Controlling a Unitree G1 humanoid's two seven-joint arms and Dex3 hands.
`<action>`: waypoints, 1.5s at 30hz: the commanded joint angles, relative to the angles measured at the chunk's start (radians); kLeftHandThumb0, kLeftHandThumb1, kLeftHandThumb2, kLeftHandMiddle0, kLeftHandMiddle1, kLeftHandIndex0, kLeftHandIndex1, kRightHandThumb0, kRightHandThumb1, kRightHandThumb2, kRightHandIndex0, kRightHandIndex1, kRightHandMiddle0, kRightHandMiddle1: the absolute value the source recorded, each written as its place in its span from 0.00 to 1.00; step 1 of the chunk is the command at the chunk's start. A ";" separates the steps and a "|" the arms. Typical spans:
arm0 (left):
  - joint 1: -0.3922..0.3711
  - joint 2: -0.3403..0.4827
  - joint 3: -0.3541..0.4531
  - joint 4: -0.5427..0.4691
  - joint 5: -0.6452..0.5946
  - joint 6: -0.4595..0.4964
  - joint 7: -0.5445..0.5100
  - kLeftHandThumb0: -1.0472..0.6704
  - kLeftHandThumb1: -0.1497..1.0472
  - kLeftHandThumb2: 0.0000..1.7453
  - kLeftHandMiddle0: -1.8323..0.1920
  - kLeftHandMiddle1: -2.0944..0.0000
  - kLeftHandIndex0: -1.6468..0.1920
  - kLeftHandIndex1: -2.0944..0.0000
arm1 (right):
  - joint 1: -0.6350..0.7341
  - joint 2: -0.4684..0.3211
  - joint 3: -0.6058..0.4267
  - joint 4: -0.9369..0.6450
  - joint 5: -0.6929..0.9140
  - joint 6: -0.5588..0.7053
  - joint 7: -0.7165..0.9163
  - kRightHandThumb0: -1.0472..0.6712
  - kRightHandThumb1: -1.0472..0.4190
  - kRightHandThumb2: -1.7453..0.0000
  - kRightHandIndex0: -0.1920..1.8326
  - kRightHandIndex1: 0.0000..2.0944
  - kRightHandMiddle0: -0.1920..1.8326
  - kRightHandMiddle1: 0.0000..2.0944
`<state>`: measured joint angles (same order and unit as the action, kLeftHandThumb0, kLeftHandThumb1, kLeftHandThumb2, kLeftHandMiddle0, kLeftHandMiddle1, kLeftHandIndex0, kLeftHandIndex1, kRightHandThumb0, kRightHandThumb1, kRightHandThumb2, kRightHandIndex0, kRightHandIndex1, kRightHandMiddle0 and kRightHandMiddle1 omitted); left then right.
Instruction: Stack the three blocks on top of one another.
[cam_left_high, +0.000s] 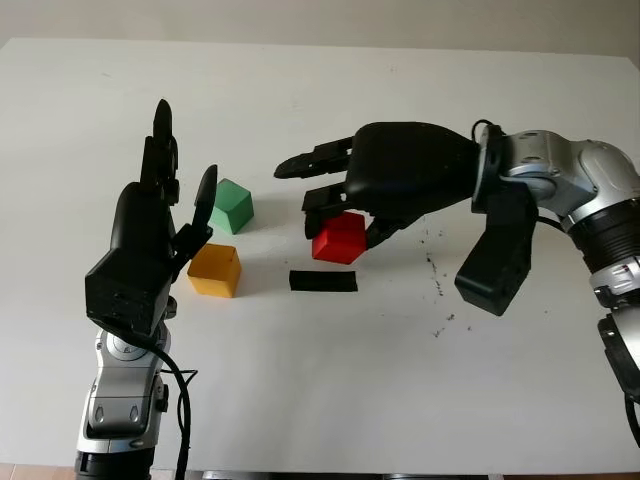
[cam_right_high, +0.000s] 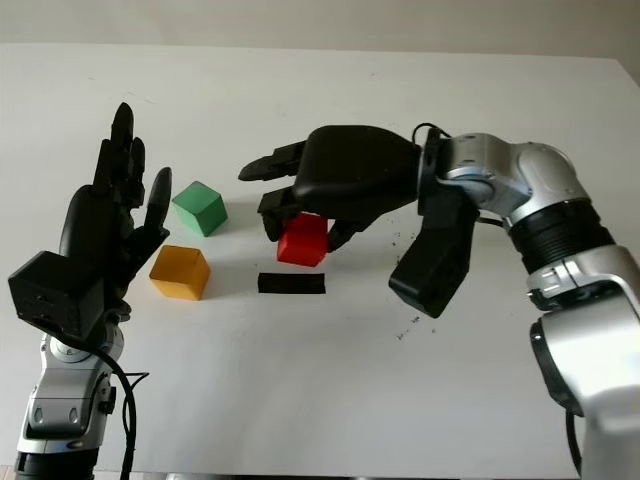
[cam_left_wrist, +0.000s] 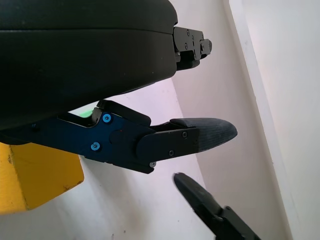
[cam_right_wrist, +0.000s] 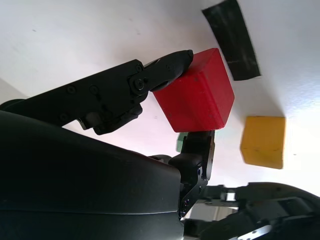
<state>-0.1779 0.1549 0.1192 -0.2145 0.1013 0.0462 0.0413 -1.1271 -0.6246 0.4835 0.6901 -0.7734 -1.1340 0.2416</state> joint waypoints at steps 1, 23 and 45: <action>0.010 -0.004 0.005 -0.015 -0.008 -0.014 0.003 0.21 1.00 0.35 0.92 0.97 0.92 0.97 | -0.033 0.009 0.015 0.010 0.000 -0.010 0.017 0.38 0.08 0.97 0.23 0.02 0.35 0.63; -0.003 -0.016 0.009 -0.027 -0.021 -0.001 0.021 0.17 1.00 0.36 0.93 0.97 0.94 0.98 | -0.022 0.045 0.086 0.030 -0.061 -0.032 0.068 0.36 0.06 0.97 0.22 0.02 0.31 0.66; 0.011 -0.025 0.000 -0.038 0.005 0.000 0.043 0.17 1.00 0.36 0.92 0.97 0.92 0.97 | -0.018 0.060 0.109 0.047 -0.112 -0.035 -0.005 0.35 0.06 0.97 0.19 0.01 0.27 0.65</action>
<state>-0.1772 0.1346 0.1209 -0.2266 0.1035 0.0490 0.0802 -1.1492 -0.5578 0.5844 0.7510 -0.8724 -1.1670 0.2479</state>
